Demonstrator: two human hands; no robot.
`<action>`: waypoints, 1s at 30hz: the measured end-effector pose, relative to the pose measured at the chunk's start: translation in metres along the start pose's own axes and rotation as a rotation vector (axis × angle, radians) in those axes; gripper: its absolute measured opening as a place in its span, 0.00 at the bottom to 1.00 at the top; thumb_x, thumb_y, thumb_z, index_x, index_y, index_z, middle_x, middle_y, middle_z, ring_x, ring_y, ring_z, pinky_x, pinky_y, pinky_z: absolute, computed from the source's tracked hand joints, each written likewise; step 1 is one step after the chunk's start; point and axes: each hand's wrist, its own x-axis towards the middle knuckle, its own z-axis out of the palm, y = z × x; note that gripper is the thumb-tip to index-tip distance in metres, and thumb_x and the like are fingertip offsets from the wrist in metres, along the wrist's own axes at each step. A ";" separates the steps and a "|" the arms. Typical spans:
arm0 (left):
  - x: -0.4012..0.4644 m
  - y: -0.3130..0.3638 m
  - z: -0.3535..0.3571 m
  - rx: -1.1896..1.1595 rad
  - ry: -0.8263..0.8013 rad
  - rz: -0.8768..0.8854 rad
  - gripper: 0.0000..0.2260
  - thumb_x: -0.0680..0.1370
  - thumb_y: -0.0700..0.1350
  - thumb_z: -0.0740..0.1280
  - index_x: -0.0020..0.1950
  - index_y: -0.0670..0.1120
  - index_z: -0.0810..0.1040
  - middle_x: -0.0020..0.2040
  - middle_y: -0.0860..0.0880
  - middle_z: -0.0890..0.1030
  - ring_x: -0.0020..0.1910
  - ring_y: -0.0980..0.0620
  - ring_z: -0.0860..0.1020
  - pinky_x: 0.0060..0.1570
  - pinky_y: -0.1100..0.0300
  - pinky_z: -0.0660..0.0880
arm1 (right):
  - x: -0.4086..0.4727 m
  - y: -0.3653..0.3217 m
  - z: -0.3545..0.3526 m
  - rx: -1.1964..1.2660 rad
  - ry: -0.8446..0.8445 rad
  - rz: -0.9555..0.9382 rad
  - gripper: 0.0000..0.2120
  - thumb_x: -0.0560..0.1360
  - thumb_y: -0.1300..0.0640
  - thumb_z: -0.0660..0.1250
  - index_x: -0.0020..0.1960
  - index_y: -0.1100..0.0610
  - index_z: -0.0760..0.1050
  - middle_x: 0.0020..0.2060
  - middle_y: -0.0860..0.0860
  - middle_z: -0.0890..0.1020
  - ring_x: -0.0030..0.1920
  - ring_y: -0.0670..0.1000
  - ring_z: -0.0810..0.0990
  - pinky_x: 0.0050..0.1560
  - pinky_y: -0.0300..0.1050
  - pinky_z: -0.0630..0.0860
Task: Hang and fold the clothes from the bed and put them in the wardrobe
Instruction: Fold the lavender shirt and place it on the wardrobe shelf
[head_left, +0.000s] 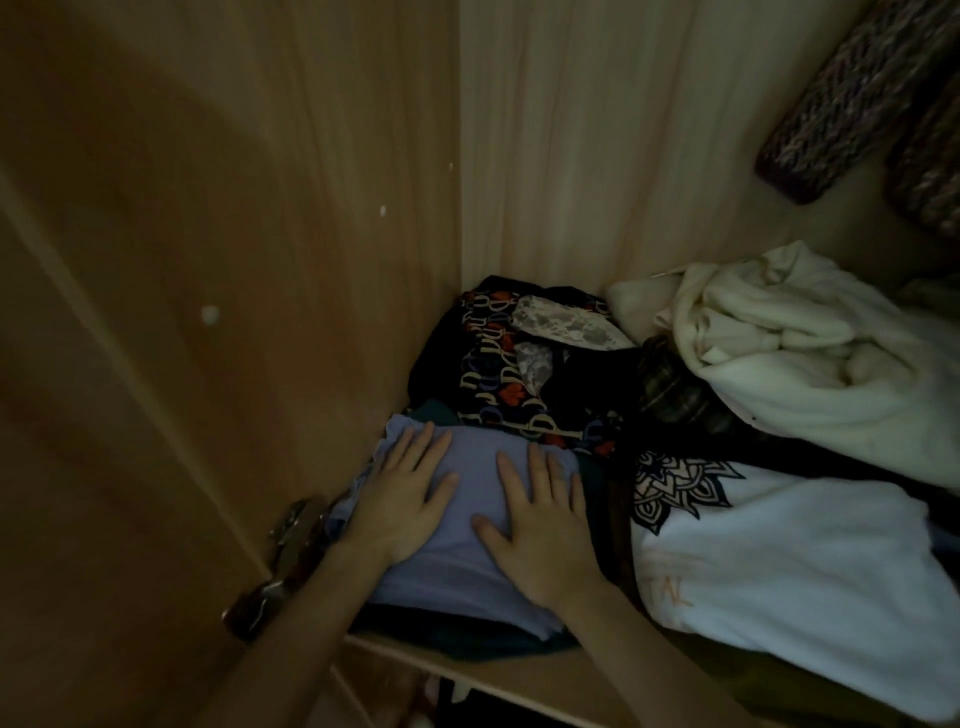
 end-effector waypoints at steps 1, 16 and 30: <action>-0.004 0.007 -0.006 0.077 0.079 0.046 0.33 0.78 0.66 0.45 0.77 0.51 0.61 0.78 0.51 0.58 0.77 0.50 0.56 0.76 0.51 0.53 | -0.001 0.000 -0.003 0.009 -0.023 0.004 0.38 0.75 0.29 0.44 0.79 0.44 0.39 0.78 0.54 0.37 0.77 0.56 0.36 0.73 0.56 0.33; -0.077 0.162 -0.065 0.253 0.117 0.229 0.27 0.77 0.56 0.54 0.76 0.52 0.64 0.79 0.49 0.56 0.77 0.50 0.56 0.72 0.46 0.62 | -0.116 0.029 -0.110 0.103 0.129 0.114 0.35 0.79 0.39 0.55 0.79 0.49 0.46 0.79 0.52 0.49 0.78 0.54 0.50 0.75 0.53 0.56; -0.214 0.280 -0.026 0.340 0.154 0.346 0.28 0.80 0.64 0.44 0.78 0.55 0.58 0.80 0.50 0.51 0.79 0.49 0.47 0.75 0.42 0.48 | -0.325 0.081 -0.129 0.031 0.153 0.223 0.35 0.79 0.40 0.56 0.79 0.52 0.47 0.79 0.51 0.47 0.78 0.54 0.46 0.76 0.57 0.53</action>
